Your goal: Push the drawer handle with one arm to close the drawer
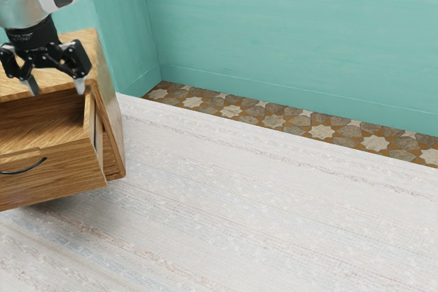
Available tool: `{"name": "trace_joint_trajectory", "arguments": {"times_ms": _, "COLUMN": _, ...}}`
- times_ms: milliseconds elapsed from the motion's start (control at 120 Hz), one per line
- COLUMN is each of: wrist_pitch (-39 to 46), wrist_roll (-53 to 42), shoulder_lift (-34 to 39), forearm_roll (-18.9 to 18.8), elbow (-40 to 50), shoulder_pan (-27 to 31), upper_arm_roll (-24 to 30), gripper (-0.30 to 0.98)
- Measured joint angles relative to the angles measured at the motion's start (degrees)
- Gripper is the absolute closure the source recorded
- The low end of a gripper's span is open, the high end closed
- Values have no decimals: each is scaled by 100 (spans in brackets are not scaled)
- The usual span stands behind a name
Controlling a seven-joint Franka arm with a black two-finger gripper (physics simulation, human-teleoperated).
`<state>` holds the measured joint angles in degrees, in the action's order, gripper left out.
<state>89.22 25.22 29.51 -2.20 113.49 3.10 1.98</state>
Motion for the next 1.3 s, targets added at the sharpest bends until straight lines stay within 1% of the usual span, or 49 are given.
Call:
{"name": "trace_joint_trajectory", "arguments": {"times_ms": 217, "wrist_pitch": -114, "wrist_roll": 1774, "shoulder_lift": 408, "forearm_roll": -44, "elbow": 233, "shoulder_pan": 75, "upper_arm_roll": -40, "gripper": 0}}
{"name": "trace_joint_trajectory", "arguments": {"times_ms": 267, "wrist_pitch": -189, "wrist_roll": 2109, "shoulder_lift": 810, "forearm_roll": -35, "elbow": 501, "shoulder_pan": 65, "upper_arm_roll": 50, "gripper": 0}}
{"name": "trace_joint_trajectory", "arguments": {"times_ms": 317, "wrist_pitch": -212, "wrist_roll": 2420, "shoulder_lift": 1409, "forearm_roll": -28, "elbow": 1109, "shoulder_pan": 56, "upper_arm_roll": 84, "gripper": 1}}
{"name": "trace_joint_trajectory", "arguments": {"times_ms": 350, "wrist_pitch": -222, "wrist_roll": 2613, "shoulder_lift": 1644, "forearm_roll": -24, "elbow": 1392, "shoulder_pan": 51, "upper_arm_roll": 68, "gripper": 7}}
{"name": "trace_joint_trajectory", "arguments": {"times_ms": 475, "wrist_pitch": -239, "wrist_roll": 3243, "shoulder_lift": 2346, "forearm_roll": 33, "elbow": 2216, "shoulder_pan": -64, "upper_arm_roll": 34, "gripper": 41}}
{"name": "trace_joint_trajectory", "arguments": {"times_ms": 508, "wrist_pitch": -235, "wrist_roll": 3385, "shoulder_lift": 2616, "forearm_roll": 45, "elbow": 2495, "shoulder_pan": -201, "upper_arm_roll": -16, "gripper": 48}}
{"name": "trace_joint_trajectory", "arguments": {"times_ms": 550, "wrist_pitch": -246, "wrist_roll": 3527, "shoulder_lift": 2809, "forearm_roll": 53, "elbow": 2708, "shoulder_pan": -418, "upper_arm_roll": -247, "gripper": 55}}
{"name": "trace_joint_trajectory", "arguments": {"times_ms": 583, "wrist_pitch": -259, "wrist_roll": 3575, "shoulder_lift": 2881, "forearm_roll": 35, "elbow": 2811, "shoulder_pan": -530, "upper_arm_roll": -482, "gripper": 59}}
{"name": "trace_joint_trajectory", "arguments": {"times_ms": 633, "wrist_pitch": -273, "wrist_roll": 3613, "shoulder_lift": 2937, "forearm_roll": -30, "elbow": 2913, "shoulder_pan": -609, "upper_arm_roll": -651, "gripper": 64}}
{"name": "trace_joint_trajectory", "arguments": {"times_ms": 800, "wrist_pitch": -342, "wrist_roll": 3523, "shoulder_lift": 3261, "forearm_roll": -263, "elbow": 3170, "shoulder_pan": -887, "upper_arm_roll": -739, "gripper": 73}}
{"name": "trace_joint_trajectory", "arguments": {"times_ms": 908, "wrist_pitch": -383, "wrist_roll": 3354, "shoulder_lift": 3334, "forearm_roll": -456, "elbow": 3230, "shoulder_pan": -920, "upper_arm_roll": -743, "gripper": 76}}
{"name": "trace_joint_trajectory", "arguments": {"times_ms": 1117, "wrist_pitch": -397, "wrist_roll": 3110, "shoulder_lift": 3588, "forearm_roll": -623, "elbow": 3553, "shoulder_pan": -921, "upper_arm_roll": -743, "gripper": 78}}
{"name": "trace_joint_trajectory", "arguments": {"times_ms": 1300, "wrist_pitch": -419, "wrist_roll": 2859, "shoulder_lift": 3710, "forearm_roll": -888, "elbow": 3647, "shoulder_pan": -708, "upper_arm_roll": -754, "gripper": 78}}
